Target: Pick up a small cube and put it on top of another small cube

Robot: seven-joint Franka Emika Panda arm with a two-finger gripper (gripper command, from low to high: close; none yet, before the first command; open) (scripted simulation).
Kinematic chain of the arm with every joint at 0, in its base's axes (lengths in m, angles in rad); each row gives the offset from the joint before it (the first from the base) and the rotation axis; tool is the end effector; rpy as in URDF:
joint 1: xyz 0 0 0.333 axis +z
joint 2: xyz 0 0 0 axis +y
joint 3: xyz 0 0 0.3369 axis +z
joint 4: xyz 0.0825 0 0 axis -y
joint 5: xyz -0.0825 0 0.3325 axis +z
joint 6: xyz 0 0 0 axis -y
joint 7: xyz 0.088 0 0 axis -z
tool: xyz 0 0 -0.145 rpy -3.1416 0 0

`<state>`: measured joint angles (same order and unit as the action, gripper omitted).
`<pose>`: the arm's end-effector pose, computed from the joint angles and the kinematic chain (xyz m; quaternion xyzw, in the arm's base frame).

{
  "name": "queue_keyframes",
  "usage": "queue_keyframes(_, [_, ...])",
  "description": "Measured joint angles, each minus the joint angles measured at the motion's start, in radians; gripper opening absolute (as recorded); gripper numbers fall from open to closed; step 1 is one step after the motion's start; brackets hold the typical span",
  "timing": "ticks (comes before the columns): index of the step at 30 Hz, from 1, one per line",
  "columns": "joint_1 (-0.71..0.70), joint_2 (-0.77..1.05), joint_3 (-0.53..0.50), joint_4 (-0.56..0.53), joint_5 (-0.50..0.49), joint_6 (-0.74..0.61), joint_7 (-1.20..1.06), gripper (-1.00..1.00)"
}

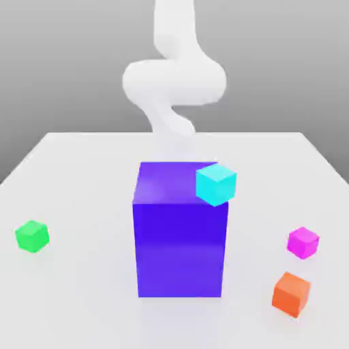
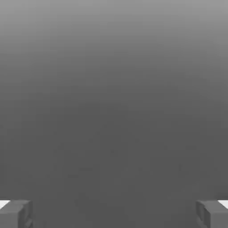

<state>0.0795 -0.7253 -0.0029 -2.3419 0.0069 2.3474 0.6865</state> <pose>0.3355 0.0257 0.6578 -0.8905 0.2817 -0.3301 0.1369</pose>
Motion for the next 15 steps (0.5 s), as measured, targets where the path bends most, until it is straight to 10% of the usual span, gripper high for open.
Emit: queue_keyframes(15, [0.437, 0.450, 0.037, -0.252, 0.049, 0.284, -0.688, 0.00])
